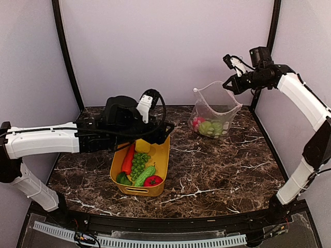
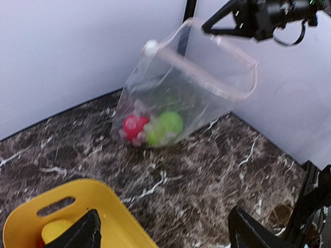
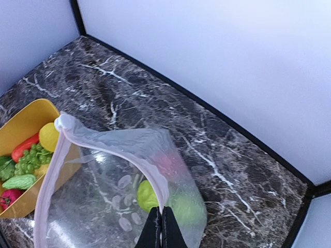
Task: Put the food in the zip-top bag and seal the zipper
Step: Place the fake fruit in the zipper food storage bag, then pick up the fake fruit from the bin.
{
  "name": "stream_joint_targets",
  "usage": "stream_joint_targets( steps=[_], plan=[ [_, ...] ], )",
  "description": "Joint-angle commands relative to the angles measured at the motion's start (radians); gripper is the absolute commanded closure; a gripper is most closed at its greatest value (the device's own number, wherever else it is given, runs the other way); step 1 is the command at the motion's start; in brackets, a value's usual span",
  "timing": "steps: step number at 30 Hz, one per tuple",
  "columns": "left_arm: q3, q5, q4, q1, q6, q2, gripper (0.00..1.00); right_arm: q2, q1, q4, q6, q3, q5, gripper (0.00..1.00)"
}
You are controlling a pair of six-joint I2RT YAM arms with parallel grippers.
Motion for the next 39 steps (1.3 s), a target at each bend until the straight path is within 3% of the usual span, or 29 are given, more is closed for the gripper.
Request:
stream_joint_targets(
  steps=[1,7,17,24,32,39],
  plan=[
    [-0.079,-0.11,-0.326,0.024,-0.103,-0.053,0.15,0.054,-0.01,-0.015,0.007,0.018,-0.055,1.0],
    [-0.142,-0.067,-0.477,0.09,-0.232,-0.1,0.18,0.006,0.034,0.017,0.003,-0.094,-0.127,1.0],
    [-0.163,0.039,-0.647,0.148,-0.266,-0.129,0.25,-0.017,0.035,-0.001,-0.011,-0.123,-0.149,1.0],
    [-0.111,0.032,-0.682,0.18,-0.269,-0.069,0.32,-0.049,0.036,0.022,-0.011,-0.169,-0.193,1.0],
    [0.013,0.078,-0.718,0.199,-0.241,0.089,0.26,-0.104,0.038,0.068,-0.029,-0.27,-0.22,1.0],
    [0.079,0.074,-0.775,0.2,-0.234,0.212,0.44,-0.157,0.038,0.098,-0.029,-0.327,-0.234,1.0]
  ],
)
